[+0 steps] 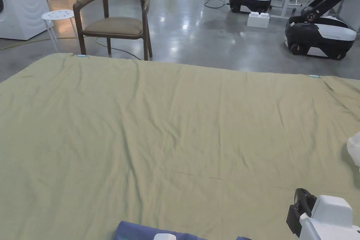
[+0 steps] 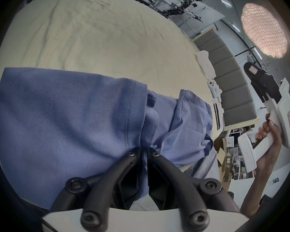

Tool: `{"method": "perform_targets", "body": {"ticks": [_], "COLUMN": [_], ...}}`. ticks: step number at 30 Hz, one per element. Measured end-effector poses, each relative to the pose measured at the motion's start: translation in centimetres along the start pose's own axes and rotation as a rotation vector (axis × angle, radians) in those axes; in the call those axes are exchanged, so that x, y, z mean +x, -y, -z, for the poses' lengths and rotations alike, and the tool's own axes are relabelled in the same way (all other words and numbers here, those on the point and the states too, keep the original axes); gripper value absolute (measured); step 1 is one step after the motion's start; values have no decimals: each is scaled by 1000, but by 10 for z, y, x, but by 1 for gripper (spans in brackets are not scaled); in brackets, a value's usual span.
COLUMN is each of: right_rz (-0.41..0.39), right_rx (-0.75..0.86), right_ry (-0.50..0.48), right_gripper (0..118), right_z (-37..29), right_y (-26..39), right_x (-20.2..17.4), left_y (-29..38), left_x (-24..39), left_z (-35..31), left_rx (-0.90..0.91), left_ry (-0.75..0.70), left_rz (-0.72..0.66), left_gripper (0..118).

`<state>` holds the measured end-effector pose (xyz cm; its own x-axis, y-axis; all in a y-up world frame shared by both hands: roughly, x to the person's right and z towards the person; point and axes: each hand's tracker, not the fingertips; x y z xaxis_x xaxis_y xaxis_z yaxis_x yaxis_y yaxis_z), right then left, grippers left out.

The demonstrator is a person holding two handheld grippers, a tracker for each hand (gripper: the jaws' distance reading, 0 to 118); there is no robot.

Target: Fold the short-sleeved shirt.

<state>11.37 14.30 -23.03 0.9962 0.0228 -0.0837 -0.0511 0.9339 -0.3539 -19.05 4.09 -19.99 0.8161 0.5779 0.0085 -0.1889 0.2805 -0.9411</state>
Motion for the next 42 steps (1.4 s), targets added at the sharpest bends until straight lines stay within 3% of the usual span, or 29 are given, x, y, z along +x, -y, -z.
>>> {"method": "perform_targets", "body": {"ticks": [5,10,14,24,26,32,33,36,38,42], "right_rz": [-7,-1,9,6,1,8,9,8,7,3], "right_rx": [28,61,89,124,123,105,102,98,95,98], "right_ry": [-5,-5,-3,6,10,18,18,16,14,14], "right_gripper": [1,1,1,1,1,1,1,1,1,1], "right_z": [-3,-4,-4,-8,-9,-10,-10,-10,-10,-11], "right_y": [-4,-11,-16,-26,-25,-23,-22,-21,-22,-23], "right_x": [0,1,1,0,0,-3,-4,-7,-9,-11], "left_y": [-11,-26,-29,-10,-7,-13,-15,-18,-18,-21], "left_x": [-18,-73,-128,-218,-232,-220,-216,-208,-206,-194], "left_z": [-60,-130,-154,-101,-96,-79,-76,-66,-67,-85], "left_rx": [88,227,254,126,208,191,180,134,144,184], "left_ry": [69,23,35,258,384,488,479,379,377,377], "left_rz": [17,-3,-59,-235,-244,-301,-298,-214,-204,-151], "left_gripper": [13,53,71,76,76,70,64,20,11,8]}}
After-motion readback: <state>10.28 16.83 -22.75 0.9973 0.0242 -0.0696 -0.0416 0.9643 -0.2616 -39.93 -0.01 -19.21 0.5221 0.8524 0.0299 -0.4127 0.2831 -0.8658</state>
